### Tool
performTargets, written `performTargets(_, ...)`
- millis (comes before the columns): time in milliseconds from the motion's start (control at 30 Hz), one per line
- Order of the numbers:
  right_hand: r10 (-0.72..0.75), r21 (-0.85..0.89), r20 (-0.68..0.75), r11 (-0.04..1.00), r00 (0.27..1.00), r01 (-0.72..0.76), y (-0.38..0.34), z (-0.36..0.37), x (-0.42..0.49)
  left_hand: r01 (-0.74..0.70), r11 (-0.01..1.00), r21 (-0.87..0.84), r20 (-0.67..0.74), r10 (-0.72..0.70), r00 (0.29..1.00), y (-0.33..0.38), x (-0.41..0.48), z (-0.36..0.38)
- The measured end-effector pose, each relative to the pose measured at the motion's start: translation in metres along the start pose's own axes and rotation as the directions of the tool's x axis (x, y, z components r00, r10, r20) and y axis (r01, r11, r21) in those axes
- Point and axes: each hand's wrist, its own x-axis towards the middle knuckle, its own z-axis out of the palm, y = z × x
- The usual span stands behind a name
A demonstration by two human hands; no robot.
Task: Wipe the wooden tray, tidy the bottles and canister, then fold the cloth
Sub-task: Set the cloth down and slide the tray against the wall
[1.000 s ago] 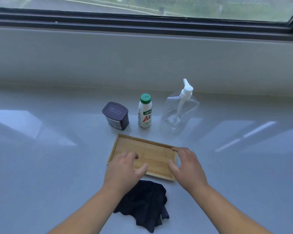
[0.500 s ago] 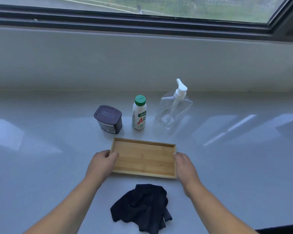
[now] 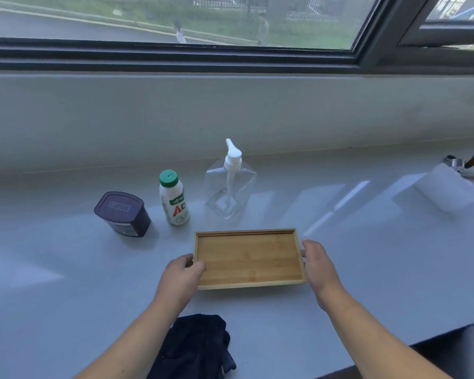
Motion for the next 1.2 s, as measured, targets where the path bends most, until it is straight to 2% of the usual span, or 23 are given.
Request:
performTargets(367,-0.010,0.020,-0.012,1.000,1.000,0.010,-0.004,-0.114,0.104,0.012,1.000,-0.021,0.024,-0.012,1.000,0.080,0.021,0.125)
performTargets(633,0.005,0.012,0.041,1.000,0.999,-0.006,-0.032,-0.174,0.199,0.058,0.995,-0.076,-0.051,-0.062,0.997,0.151,0.062,0.206)
performTargets(1033,-0.054,-0.033,0.138,0.998,0.989,0.059,-0.112,-0.156,0.315,0.111,0.986,-0.125,-0.260,-0.140,0.955,0.217,0.164,0.227)
performTargets(1200,-0.086,-0.028,0.127,0.996,0.988,0.090,-0.137,-0.139,0.354,0.141,0.983,-0.120,-0.332,-0.174,0.927,0.234,0.208,0.228)
